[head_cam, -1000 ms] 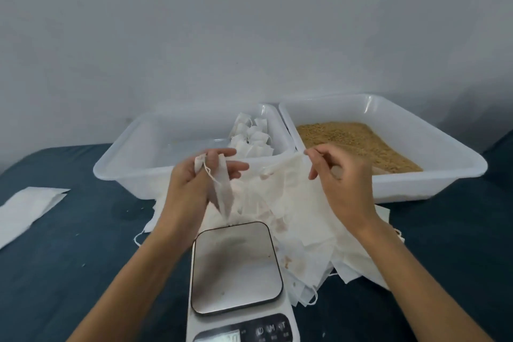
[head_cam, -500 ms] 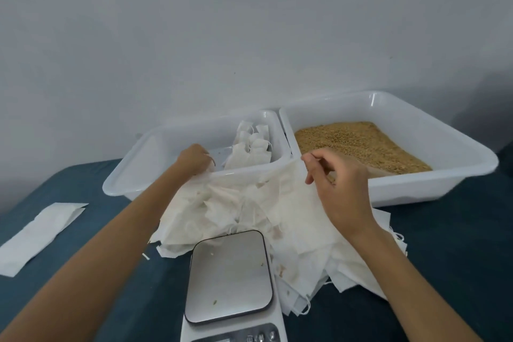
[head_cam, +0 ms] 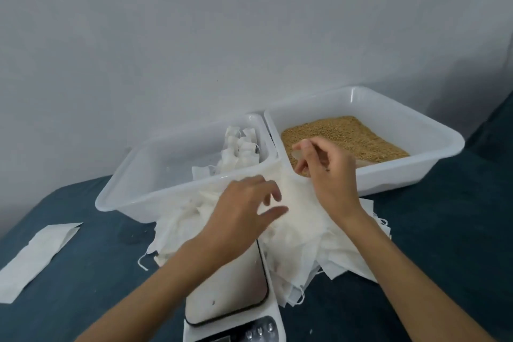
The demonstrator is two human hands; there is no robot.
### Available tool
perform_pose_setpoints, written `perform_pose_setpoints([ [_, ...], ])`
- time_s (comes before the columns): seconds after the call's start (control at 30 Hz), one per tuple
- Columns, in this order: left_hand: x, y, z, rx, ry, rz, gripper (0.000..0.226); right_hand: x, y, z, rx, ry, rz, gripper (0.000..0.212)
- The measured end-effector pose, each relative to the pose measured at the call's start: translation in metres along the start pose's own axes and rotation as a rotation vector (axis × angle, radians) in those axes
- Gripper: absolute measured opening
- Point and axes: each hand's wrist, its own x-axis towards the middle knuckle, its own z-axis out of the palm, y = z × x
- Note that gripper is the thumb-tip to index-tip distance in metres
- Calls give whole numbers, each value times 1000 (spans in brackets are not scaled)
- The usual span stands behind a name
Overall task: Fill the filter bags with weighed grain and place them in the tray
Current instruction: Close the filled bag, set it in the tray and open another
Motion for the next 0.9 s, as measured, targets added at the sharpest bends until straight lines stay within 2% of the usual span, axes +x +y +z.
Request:
perform_pose_setpoints([
  [0.07,-9,18,21,136,-171,96,31,0,0,0,3,-3,-5,23],
  [0.13,-11,24,39,346,-270,115,44,0,1,0,17,-7,-6,23],
  [0.17,-10,25,45,413,-292,110,44,0,1,-1,24,-8,-5,23],
  [0.23,-8,22,50,486,-288,103,30,0,2,-1,35,-8,0,23],
  [0.3,-8,16,53,498,-252,99,23,0,2,-1,40,-6,7,23],
  [0.37,-10,11,52,416,-213,79,22,0,3,0,40,-10,14,23],
  [0.47,-12,9,47,109,-143,-13,11,-1,2,0,36,-14,8,23],
  [0.6,-21,6,34,-319,96,-171,41,-2,-2,-1,-52,1,-106,21],
  [0.7,-32,-8,25,-562,280,-334,39,-12,-7,7,-129,-12,-278,19],
  [0.8,-38,-18,24,-657,341,-382,33,-29,-11,22,-24,-196,-210,22],
  [0.9,-36,-17,28,-594,383,-351,40,-40,-13,32,37,-371,-39,20],
])
